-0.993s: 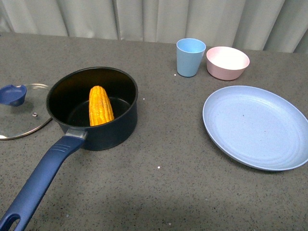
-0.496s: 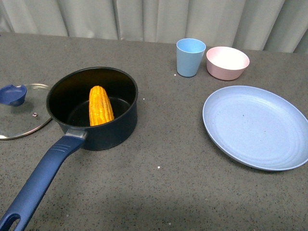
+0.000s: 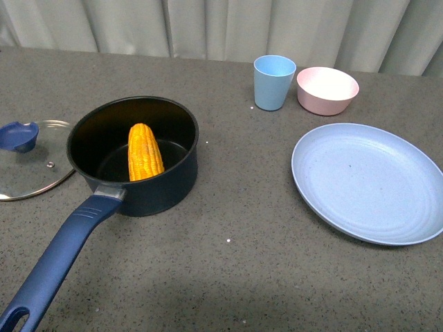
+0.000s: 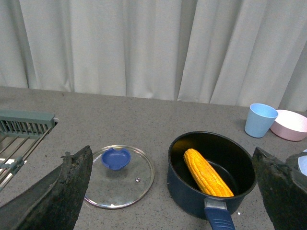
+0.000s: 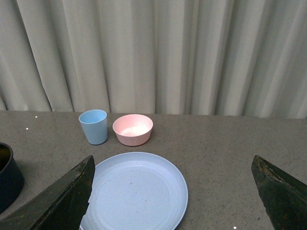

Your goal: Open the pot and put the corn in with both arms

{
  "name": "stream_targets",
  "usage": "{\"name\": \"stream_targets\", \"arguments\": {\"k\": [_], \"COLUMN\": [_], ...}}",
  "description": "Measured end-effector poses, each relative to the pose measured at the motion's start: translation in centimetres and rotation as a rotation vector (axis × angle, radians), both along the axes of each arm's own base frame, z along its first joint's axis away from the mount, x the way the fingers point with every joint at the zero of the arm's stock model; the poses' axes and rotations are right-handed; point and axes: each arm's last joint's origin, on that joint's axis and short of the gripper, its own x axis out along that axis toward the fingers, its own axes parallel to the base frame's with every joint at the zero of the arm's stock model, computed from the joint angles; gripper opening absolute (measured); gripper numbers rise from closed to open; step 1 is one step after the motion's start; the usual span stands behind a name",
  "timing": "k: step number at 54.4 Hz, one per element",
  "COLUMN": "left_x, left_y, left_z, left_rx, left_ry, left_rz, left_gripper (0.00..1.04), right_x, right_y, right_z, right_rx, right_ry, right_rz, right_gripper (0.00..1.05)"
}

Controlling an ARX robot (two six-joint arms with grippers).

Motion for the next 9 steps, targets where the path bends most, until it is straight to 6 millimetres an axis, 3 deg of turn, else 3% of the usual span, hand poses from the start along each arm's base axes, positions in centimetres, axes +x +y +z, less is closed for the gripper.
{"name": "stream_targets", "arguments": {"k": [9], "left_x": [0.0], "left_y": [0.0], "left_z": [0.0], "left_rx": [0.0], "left_ry": [0.0], "left_rz": [0.0], "left_gripper": [0.98], "right_x": [0.0], "right_y": [0.0], "right_z": [0.0], "right_rx": [0.0], "right_ry": [0.0], "right_rz": [0.0], "right_gripper": [0.96]}}
